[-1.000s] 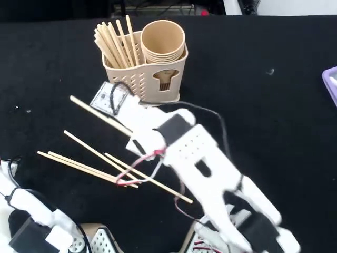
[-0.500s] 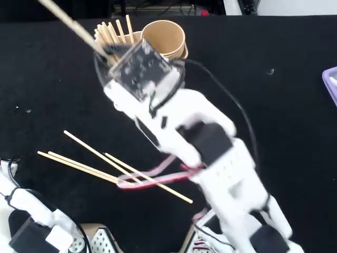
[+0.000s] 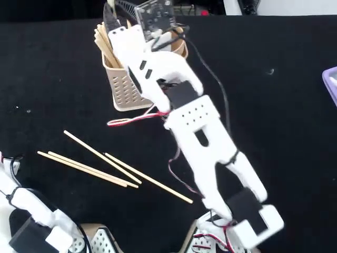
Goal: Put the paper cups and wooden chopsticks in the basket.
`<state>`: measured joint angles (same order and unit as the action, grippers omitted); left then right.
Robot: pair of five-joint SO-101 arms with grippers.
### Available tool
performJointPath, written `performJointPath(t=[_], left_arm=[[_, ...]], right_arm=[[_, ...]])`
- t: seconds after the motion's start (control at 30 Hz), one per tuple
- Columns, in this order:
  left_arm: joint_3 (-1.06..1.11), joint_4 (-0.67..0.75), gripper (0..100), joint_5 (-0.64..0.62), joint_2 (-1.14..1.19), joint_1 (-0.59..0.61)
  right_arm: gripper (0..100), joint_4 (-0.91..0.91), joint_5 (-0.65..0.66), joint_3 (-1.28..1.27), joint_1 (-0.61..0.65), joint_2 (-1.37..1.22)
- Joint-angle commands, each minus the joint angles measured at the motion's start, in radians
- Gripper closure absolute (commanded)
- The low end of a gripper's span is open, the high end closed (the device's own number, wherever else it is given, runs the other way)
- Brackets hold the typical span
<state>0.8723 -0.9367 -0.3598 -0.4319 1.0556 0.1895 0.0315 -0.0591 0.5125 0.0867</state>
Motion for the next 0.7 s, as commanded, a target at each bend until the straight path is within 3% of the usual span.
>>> performJointPath(t=[0.0, 0.1, 0.27, 0.57, 0.67], left_arm=[[-0.025, 0.003, 80, 0.005, -0.020, -0.012], [-0.025, 0.005, 80, 0.005, -0.018, -0.013], [-0.021, 0.005, 80, 0.006, -0.015, -0.054], [-0.022, 0.005, 80, 0.011, -0.011, -0.061], [-0.021, -0.003, 80, 0.114, -0.011, -0.110]], right_arm=[[98.7, -0.026, -0.006, 0.059, -0.018, -0.022], [95.6, -0.020, -0.006, 0.058, -0.015, -0.050], [75.6, 0.083, -0.006, 0.071, -0.012, -0.028], [84.3, 0.465, -0.006, 0.139, -0.015, 0.231], [87.7, 0.712, -0.005, 0.137, -0.020, 0.363]])
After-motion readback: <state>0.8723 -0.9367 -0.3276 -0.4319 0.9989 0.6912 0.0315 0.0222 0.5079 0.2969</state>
